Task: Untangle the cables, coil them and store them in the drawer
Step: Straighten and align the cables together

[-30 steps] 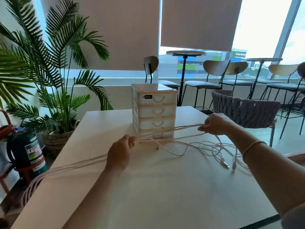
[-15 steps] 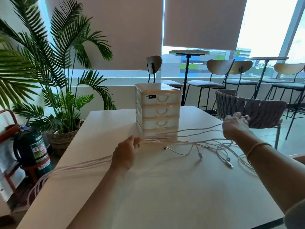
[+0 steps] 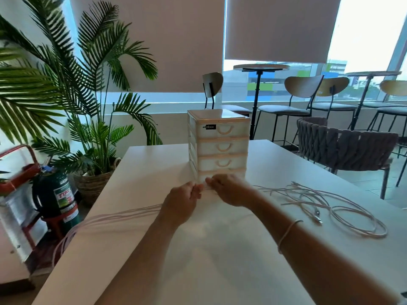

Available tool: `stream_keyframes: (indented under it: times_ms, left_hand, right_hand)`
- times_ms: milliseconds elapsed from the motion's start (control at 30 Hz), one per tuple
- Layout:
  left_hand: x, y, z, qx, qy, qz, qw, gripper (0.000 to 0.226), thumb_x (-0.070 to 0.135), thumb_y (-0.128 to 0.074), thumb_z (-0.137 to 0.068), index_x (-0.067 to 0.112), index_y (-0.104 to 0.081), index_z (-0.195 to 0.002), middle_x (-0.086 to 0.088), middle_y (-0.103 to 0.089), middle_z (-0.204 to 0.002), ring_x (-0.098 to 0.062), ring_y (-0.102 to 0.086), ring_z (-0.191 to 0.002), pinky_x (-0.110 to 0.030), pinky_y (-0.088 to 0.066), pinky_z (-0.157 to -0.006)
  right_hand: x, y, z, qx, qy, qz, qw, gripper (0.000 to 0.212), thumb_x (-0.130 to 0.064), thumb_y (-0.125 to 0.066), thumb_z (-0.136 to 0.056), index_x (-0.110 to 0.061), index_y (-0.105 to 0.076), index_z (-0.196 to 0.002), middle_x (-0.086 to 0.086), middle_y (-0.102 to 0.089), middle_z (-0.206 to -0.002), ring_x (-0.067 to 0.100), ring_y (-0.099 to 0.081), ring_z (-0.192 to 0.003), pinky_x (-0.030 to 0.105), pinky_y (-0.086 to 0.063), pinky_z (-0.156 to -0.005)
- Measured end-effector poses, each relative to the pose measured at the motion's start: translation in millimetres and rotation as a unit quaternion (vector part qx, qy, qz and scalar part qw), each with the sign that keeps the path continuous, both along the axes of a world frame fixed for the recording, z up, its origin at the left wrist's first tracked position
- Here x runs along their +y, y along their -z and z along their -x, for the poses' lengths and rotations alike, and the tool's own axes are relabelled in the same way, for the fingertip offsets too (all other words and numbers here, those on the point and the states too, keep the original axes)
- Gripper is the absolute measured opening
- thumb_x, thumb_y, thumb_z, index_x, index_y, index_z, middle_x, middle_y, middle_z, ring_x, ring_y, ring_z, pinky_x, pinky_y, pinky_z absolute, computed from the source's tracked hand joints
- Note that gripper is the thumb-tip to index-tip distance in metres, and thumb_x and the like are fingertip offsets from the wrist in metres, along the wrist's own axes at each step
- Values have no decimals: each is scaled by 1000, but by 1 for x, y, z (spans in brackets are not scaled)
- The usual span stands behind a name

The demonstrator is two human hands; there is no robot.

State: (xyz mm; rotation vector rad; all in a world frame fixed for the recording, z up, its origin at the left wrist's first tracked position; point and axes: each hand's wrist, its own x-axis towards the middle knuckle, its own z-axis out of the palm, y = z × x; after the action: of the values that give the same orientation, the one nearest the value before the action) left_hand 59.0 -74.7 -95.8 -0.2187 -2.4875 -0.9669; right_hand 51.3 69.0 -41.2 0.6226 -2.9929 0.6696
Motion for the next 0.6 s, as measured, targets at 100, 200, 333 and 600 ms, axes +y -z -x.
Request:
stream_keyframes:
  times_ms: [100,200,333,600]
  left_hand:
    - [0,0,2,-3,-8,-30,1000,25,21,-44,-97,6,-63,-92,-7,-69,-87,-26,-63,-84,-24,-41,-73]
    - [-1,-1,4,-45,-11,-63,997,21,13,-44,-96,5,-63,-98,-3,-63,-89,-21,-58,-85,-18,-32,-66]
    - [3,-7,0,-110,78,-107,985,22,21,-46,-96,17,-56,-77,5,-46,-61,-7,-40,-55,-19,-34,-56]
    - [5,-4,3,-86,74,-60,992,23,23,-48,-96,21,-60,-76,11,-47,-61,-1,-42,-51,-12,-33,-53]
  right_hand:
    - [-3,19,2,-71,10,117,990,44,-35,-33,-100,-7,-67,-97,-7,-53,-65,6,-46,-57,18,-38,-56]
    - [1,26,1,-62,-18,104,992,37,-32,-37,-99,-21,-64,-76,-10,-44,-63,3,-38,-56,17,-32,-52]
    - [14,25,13,-49,-4,171,984,38,-29,-44,-97,-26,-55,-61,-3,-51,-66,12,-45,-63,27,-38,-63]
    - [25,32,12,-91,-28,200,975,34,-21,-51,-93,-18,-59,-60,-2,-50,-55,4,-42,-45,15,-33,-48]
